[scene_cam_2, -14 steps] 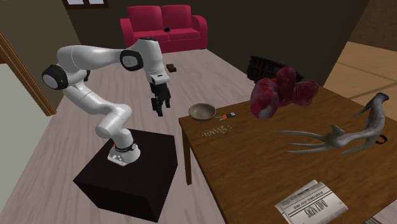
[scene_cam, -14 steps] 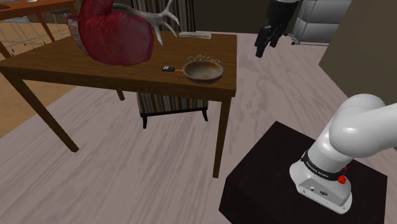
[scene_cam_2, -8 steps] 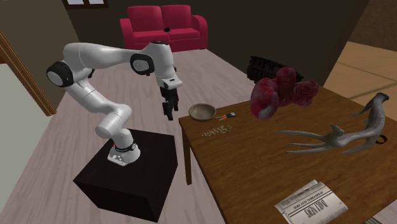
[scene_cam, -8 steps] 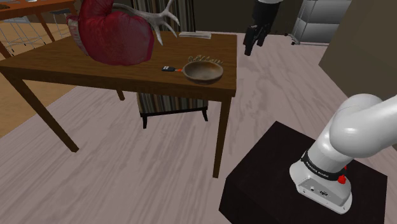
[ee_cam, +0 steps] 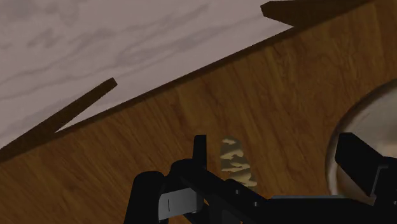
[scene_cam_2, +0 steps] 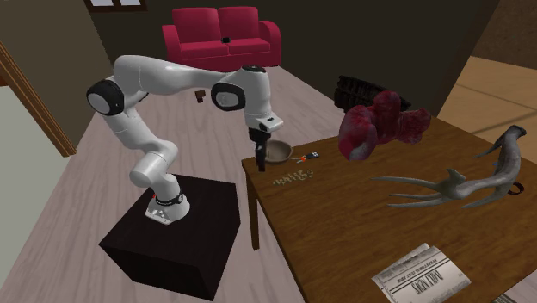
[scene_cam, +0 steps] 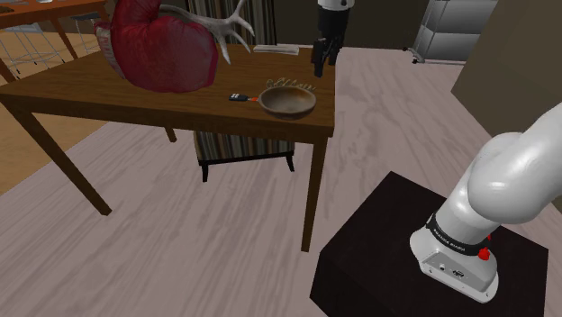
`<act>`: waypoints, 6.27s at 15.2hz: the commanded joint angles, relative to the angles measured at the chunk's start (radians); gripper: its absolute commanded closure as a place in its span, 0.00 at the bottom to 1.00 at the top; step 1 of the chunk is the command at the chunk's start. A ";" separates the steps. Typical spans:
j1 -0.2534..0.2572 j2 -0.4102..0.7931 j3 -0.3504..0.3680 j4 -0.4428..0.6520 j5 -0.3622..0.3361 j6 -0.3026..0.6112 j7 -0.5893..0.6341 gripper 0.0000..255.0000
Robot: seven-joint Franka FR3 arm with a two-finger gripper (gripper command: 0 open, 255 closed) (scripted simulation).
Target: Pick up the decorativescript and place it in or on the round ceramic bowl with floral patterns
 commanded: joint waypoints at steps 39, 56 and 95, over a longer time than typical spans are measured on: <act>0.012 0.363 -0.015 0.318 0.061 -0.008 -0.157 1.00; 0.011 0.404 -0.015 0.601 0.063 -0.250 -0.160 1.00; 0.132 0.101 0.112 0.065 0.071 -0.019 0.087 0.00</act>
